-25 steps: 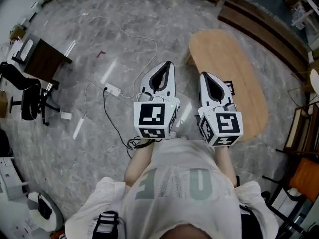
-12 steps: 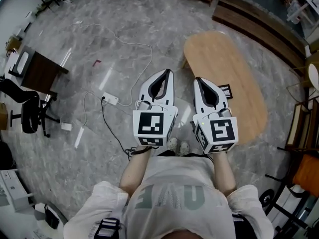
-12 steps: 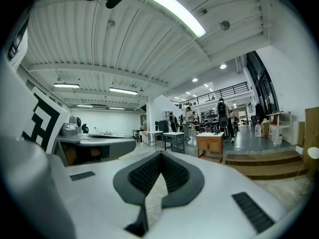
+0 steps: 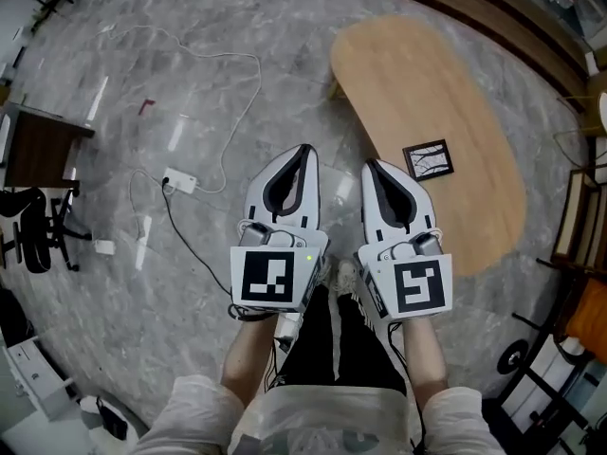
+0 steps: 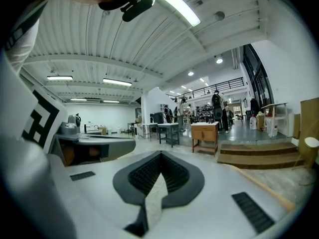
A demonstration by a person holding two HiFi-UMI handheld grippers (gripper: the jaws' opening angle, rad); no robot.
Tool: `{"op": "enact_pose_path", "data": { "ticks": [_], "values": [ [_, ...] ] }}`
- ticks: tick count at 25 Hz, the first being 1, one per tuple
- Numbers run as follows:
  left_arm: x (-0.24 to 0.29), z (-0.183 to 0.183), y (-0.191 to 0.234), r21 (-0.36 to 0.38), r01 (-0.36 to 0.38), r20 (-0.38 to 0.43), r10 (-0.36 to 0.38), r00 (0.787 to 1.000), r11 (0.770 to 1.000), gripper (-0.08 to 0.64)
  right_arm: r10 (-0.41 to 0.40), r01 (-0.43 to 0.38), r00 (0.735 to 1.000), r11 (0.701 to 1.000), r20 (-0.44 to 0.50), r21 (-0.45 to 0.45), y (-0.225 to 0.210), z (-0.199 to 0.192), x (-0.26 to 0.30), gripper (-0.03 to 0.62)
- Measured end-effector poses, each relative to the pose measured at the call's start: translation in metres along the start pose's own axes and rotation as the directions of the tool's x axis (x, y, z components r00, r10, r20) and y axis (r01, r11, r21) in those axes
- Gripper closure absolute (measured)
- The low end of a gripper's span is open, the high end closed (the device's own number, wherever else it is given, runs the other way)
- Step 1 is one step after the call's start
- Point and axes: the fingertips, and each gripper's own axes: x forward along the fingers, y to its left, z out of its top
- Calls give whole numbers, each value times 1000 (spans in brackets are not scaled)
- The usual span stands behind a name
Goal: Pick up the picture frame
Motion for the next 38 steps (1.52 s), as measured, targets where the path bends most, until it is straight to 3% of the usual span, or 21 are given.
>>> {"op": "enact_pose_path", "data": {
  "ticks": [7,11,15,21,26,29,31,35,38],
  "values": [
    [40,-131,2,-48,55,-82,-59,995,997,561,-46,48,997,998,-59,48,-17,-122,45,588],
    [41,-176,-6,-57,68,-133,-75,988,996,561,-61,70,993,994,-106,84,-22,-170,42,588],
    [43,-195,-12,-48,89,-148,-95,984,995,561,-79,91,990,991,-116,103,-27,-190,37,588],
    [54,-193,-24,-45,130,-146,-135,980,991,561,-106,120,988,986,-113,120,-37,-195,31,588],
    [68,-193,-44,-8,214,-174,-213,962,977,561,-131,143,985,984,-111,105,-49,-195,25,588],
    [82,-195,-63,50,313,-210,-296,932,949,561,-159,173,981,978,-113,119,-61,-196,19,588],
    [95,-198,-80,117,383,-232,-350,908,916,561,-186,200,976,971,-114,130,-71,-200,13,588],
    [125,-205,-120,247,522,-269,-460,846,817,561,-242,261,961,954,-136,147,-94,-214,-4,588],
    [144,-211,-147,299,596,-298,-521,800,745,561,-300,319,945,933,-129,168,-112,-221,-18,588]
  ]
}}
